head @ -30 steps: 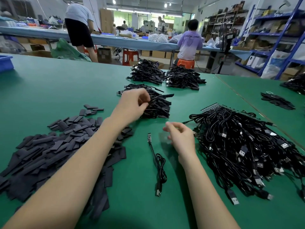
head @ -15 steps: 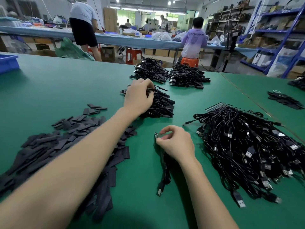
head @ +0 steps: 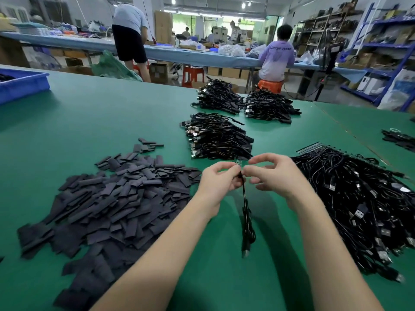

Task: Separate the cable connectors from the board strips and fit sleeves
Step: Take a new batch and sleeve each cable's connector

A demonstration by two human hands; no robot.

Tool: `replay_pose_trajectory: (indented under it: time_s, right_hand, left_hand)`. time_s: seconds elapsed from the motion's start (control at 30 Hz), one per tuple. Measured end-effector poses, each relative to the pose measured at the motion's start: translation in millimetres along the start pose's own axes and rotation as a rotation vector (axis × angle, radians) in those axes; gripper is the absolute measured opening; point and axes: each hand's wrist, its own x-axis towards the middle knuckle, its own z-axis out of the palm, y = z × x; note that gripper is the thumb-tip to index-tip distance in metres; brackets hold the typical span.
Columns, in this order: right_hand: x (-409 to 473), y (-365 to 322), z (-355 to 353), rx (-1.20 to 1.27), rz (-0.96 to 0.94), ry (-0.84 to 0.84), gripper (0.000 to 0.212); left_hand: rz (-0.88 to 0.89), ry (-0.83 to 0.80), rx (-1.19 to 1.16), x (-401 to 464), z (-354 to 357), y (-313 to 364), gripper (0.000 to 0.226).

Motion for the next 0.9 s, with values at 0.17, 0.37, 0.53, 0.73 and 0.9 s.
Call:
replay_pose_trajectory:
  time_s: [0.17, 0.37, 0.53, 0.73, 0.9]
  right_hand:
    - [7.1, -40.7, 29.2, -0.563, -0.423, 0.027, 0.013]
    - [44.5, -65.8, 100.4, -1.045, -0.462, -0.41, 0.033]
    - [60.3, -62.1, 113.0, -1.072, -0.485, -0.463, 0.032]
    - [67.8, -57.1, 104.0, -0.881, -0.492, -0.433, 0.016]
    - [57.6, -42.8, 60.2, -0.133, -0.406, -0.235, 0.017]
  left_hand:
    - [-0.124, -0.02, -0.071, -8.1, 3.8, -5.3, 0.008]
    - [-0.139, -0.129, -0.102, -13.3, -3.1, -1.6, 0.027]
    - [-0.256, -0.197, -0.182, -9.5, -7.1, -1.0, 0.038]
    - [-0.158, -0.048, -0.089, -7.9, -2.1, -2.4, 0.022]
    - [-0.214, -0.03, -0.194, -3.4, -4.5, -2.8, 0.012]
